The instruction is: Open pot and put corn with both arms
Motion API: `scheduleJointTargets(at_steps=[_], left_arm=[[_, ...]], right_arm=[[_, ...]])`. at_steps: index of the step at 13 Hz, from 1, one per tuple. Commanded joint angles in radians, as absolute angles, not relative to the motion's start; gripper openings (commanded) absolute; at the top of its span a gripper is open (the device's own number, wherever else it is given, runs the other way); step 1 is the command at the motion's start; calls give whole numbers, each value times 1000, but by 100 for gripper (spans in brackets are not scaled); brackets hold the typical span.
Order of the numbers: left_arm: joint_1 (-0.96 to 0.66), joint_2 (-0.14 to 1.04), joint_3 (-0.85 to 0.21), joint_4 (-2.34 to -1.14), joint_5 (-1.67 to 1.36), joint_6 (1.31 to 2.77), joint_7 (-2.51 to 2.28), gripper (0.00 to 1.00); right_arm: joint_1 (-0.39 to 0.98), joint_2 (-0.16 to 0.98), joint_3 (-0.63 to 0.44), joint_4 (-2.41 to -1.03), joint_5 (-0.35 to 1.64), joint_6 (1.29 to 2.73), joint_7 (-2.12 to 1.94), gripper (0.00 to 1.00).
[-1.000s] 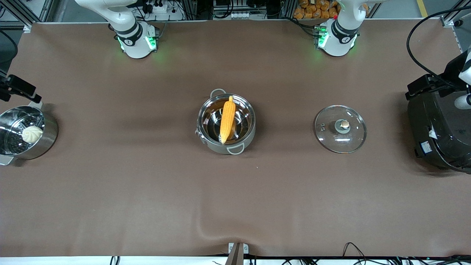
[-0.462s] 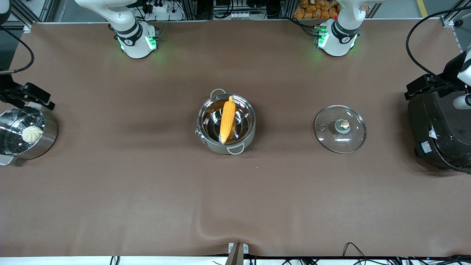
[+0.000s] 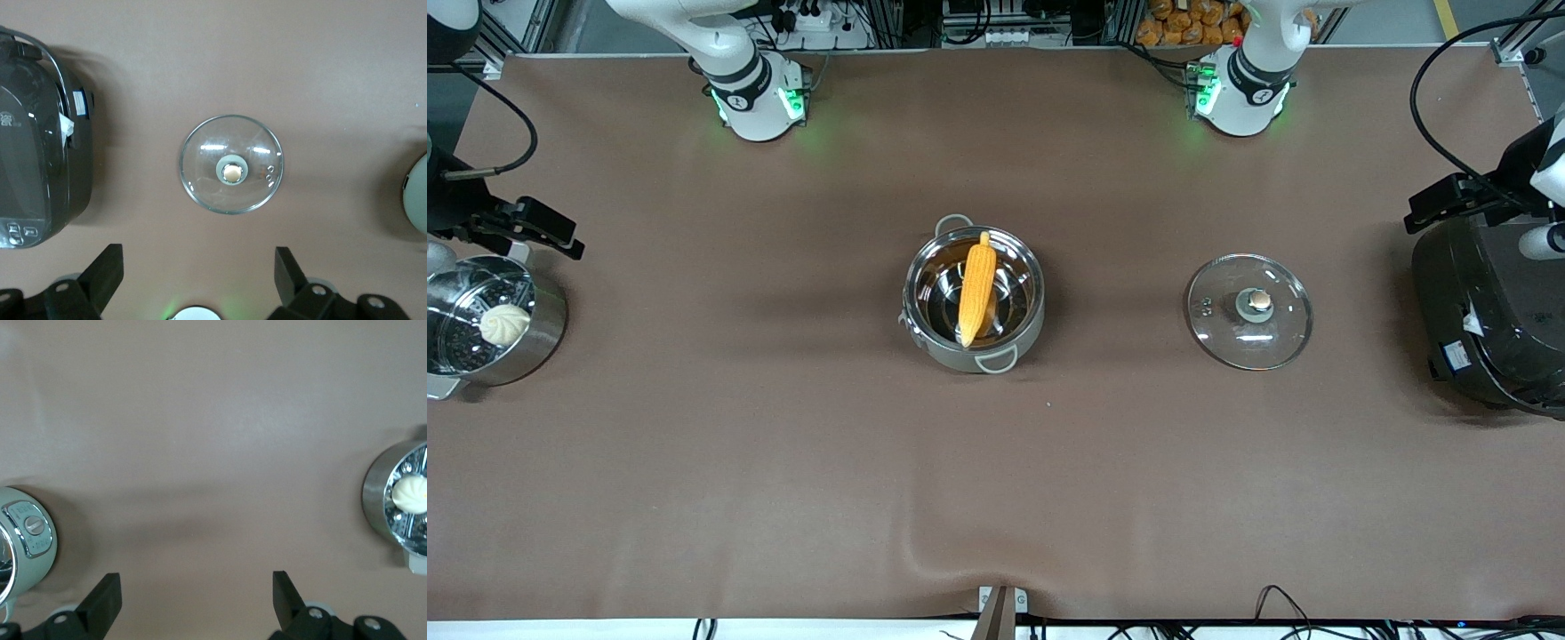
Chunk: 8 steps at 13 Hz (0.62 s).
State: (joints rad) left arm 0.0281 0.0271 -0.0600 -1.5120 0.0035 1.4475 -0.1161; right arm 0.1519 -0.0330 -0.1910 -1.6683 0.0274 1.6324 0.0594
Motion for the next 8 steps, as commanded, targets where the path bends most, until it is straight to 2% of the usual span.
scheduleJointTargets(at_steps=[1,8], left_arm=[[28,17,-57,-1494,24,1417,-92,100],[29,-32,-77,-1555,29,1425,-109,100]], right_arm=[[158,-49,-187,-1677,-20,1605,107,100],[161,-49,-183,-1667,-31,1589,107,100]])
